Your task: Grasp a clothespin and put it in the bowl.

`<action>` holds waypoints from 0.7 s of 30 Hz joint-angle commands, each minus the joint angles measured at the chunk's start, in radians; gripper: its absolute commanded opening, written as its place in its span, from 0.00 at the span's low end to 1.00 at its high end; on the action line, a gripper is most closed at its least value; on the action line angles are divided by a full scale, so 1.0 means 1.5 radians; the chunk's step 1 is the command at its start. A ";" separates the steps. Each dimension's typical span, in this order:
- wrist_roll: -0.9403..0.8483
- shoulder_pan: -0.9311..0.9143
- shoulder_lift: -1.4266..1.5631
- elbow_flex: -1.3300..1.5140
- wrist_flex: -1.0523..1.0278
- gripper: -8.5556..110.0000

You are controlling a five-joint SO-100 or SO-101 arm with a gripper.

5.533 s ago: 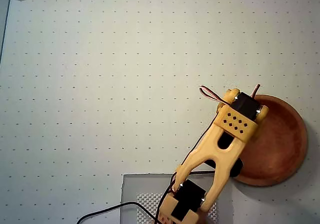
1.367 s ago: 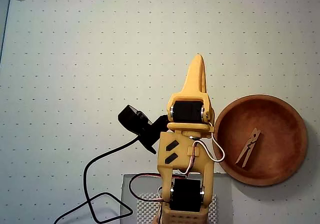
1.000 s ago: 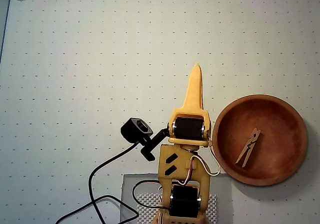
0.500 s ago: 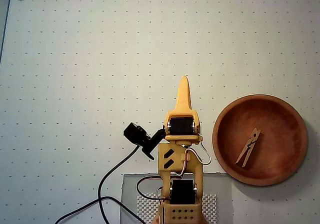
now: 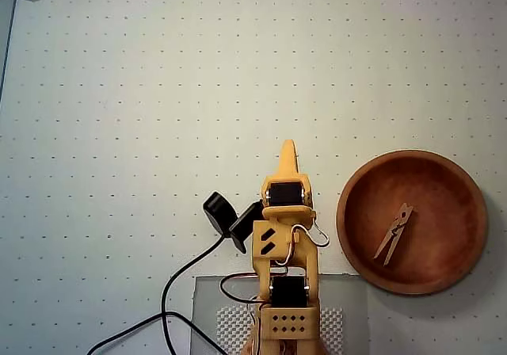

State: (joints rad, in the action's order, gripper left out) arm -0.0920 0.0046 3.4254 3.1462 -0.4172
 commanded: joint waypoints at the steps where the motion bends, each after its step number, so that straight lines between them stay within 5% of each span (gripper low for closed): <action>1: 0.008 0.006 0.014 -0.012 -0.013 0.04; 21: 0.009 0.007 0.011 -0.011 -0.362 0.05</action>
State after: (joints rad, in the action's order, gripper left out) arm -0.0920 0.0046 3.4254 3.1462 -0.9449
